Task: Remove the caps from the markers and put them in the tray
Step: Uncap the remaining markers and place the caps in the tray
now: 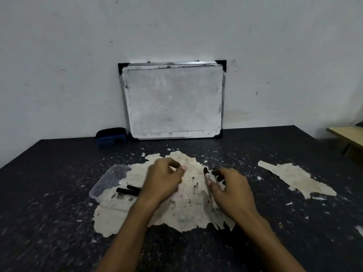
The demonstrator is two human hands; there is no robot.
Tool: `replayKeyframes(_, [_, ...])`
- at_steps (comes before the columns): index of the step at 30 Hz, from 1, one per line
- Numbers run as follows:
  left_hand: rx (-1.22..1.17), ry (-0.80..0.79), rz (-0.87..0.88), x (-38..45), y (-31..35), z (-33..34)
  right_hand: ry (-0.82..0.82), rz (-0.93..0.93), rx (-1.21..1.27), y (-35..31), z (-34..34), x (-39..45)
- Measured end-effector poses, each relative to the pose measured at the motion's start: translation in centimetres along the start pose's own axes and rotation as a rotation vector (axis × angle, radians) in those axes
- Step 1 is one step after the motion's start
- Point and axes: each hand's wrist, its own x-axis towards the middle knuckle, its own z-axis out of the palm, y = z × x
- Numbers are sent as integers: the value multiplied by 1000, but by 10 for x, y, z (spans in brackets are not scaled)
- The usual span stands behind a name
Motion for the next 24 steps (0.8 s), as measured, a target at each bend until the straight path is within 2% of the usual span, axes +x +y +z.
replayKeyframes(4, [83, 290, -28, -3, -24, -55, -71, -82, 135, -35, 20, -4])
replayKeyframes(6, [166, 381, -71, -5, -44, -78, -138, -104, 180, -50, 36, -5])
replayKeyframes(12, [433, 306, -301, -12, -95, -104, -347, -91, 300, -79, 72, -12])
replayKeyframes(17, [289, 293, -331, -23, -103, -102, -372, -80, 331, -87, 84, -9])
replayKeyframes(24, [277, 326, -339, -32, -104, -100, -402, -78, 345, -88, 86, -5])
